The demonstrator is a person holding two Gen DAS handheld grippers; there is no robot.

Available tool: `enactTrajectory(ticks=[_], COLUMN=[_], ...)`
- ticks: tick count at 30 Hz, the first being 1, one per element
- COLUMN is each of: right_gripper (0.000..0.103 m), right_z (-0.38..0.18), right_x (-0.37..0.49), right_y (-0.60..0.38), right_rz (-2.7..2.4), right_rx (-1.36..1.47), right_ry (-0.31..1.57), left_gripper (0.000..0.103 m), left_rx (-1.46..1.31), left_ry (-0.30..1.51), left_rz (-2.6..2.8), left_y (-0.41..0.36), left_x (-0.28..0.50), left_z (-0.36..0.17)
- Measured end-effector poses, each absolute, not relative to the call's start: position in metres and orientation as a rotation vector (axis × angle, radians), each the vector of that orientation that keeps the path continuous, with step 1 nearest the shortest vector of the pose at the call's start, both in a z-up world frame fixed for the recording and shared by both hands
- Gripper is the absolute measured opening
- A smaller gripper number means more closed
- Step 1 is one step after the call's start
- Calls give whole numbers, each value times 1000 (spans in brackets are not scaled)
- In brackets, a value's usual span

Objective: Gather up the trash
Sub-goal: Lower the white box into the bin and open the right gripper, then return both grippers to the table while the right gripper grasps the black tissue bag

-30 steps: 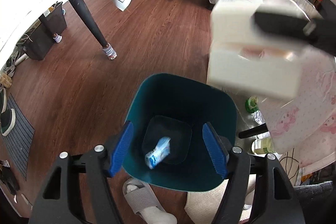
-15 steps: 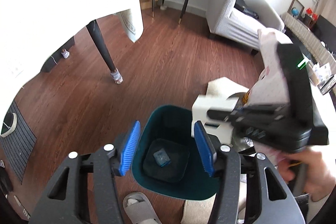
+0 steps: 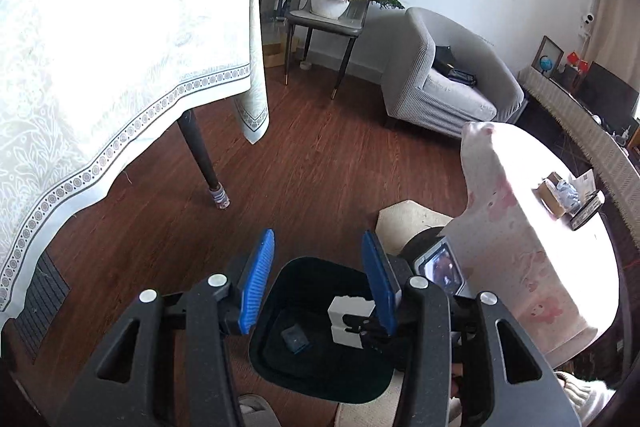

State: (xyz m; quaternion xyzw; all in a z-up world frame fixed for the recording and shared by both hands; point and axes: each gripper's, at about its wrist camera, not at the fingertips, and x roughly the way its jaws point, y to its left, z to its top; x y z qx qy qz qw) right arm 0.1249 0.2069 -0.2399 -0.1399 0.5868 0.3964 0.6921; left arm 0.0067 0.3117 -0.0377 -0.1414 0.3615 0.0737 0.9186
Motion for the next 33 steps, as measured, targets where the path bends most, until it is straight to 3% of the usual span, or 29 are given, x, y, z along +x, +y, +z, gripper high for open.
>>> enactTrajectory(ticks=[4, 6, 7, 8, 9, 22, 33], right_gripper=[2, 9, 22, 46, 55, 56, 56], right_z=[-245, -247, -247, -247, -246, -188, -98], right_x=[117, 113, 112, 111, 109, 104, 104], right_y=[207, 207, 207, 205, 204, 182, 132], right_rz=[907, 914, 917, 917, 916, 976, 1015], right_rx=[-350, -361, -363, -362, -356, -282, -199], right_ry=[1330, 1335, 1338, 1338, 1330, 1206, 979], left_gripper=[50, 50, 51, 52, 52, 58, 72], left_rx=[-273, -281, -283, -285, -288, -297, -210], left_ry=[733, 728, 726, 724, 722, 648, 575], left_rz=[173, 173, 176, 179, 180, 186, 175], left_y=[308, 308, 308, 308, 306, 299, 264], left_x=[6, 4, 4, 4, 4, 3, 14], left_z=[-29, -25, -23, -21, -19, 14, 37])
